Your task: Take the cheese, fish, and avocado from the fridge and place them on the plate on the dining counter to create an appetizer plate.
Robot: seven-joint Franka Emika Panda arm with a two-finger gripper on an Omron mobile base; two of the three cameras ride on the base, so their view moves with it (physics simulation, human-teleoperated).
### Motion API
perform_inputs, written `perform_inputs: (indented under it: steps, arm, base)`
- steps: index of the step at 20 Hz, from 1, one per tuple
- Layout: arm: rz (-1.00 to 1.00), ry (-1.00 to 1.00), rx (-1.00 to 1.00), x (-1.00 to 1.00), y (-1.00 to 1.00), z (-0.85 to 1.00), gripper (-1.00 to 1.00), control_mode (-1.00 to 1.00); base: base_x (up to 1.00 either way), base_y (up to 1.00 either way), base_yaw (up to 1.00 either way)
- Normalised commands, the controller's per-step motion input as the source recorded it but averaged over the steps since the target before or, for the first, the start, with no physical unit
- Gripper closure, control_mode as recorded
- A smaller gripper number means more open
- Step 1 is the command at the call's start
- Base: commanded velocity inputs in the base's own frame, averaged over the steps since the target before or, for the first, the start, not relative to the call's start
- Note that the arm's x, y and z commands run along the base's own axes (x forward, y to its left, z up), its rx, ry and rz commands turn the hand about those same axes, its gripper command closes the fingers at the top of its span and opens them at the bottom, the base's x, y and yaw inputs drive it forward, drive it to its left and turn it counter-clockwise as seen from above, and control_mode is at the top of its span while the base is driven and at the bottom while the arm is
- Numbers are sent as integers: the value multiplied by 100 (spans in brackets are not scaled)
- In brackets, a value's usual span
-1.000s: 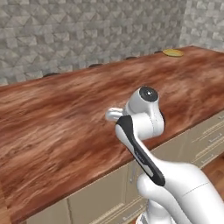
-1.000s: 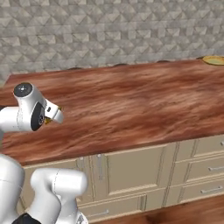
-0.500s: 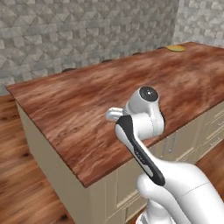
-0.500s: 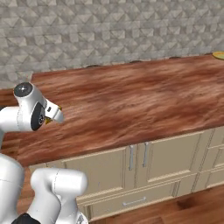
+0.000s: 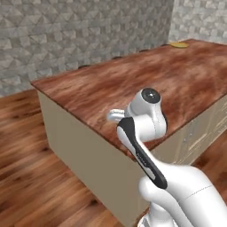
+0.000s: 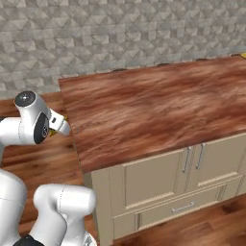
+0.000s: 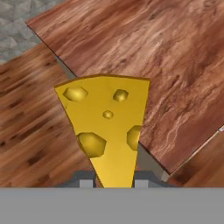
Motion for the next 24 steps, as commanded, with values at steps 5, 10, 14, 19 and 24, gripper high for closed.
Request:
perform_inputs:
  steps: [5,10,14,19,24]
  arm:
    - [0,0,0,0,0,0,100,100]
    - [0,0,0,0,0,0,100,100]
    - [0,0,0,0,0,0,100,100]
    - [0,0,0,0,0,0,100,100]
    - [0,0,0,0,0,0,100,100]
  base:
    - [15,100,-23]
    - [53,100,-26]
    - [62,100,-26]
    - [60,100,-25]
    - [54,100,-25]
